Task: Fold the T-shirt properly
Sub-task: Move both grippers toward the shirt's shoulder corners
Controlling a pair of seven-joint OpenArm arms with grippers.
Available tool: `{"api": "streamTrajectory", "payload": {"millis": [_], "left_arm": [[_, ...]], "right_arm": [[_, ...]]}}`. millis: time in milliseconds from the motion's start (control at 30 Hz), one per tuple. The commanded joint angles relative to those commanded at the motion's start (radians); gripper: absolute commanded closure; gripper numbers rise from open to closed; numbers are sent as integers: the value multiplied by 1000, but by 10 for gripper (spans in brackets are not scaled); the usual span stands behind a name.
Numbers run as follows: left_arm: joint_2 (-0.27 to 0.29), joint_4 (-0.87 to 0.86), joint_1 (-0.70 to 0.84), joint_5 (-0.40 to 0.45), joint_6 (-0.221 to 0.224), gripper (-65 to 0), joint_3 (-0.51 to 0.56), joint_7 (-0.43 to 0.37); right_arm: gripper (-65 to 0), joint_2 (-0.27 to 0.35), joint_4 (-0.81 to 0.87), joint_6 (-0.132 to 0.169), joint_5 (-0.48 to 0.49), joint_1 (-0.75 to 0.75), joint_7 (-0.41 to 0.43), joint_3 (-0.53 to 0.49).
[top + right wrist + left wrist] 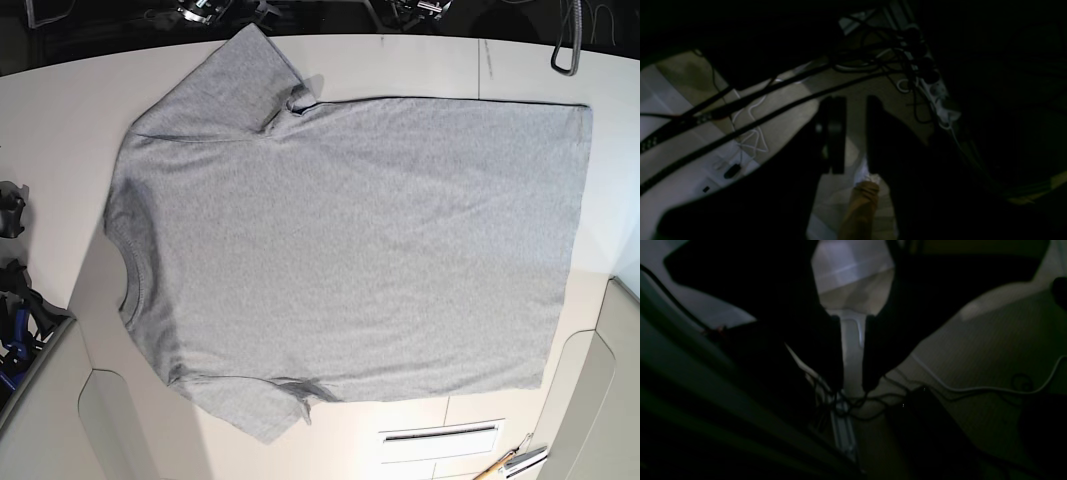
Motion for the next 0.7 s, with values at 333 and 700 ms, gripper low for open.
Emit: {"api": "streamTrajectory", "payload": {"millis": [333,700], "left_arm": [[-42,144,111,0,-99,-114,-224,27],[-76,339,259,-50,-107,-114,-259,43]], "right_arm": [[-98,39,41,2,66,-46,-1,0],[-98,175,357,-1,105,-239,-8,4]]}}
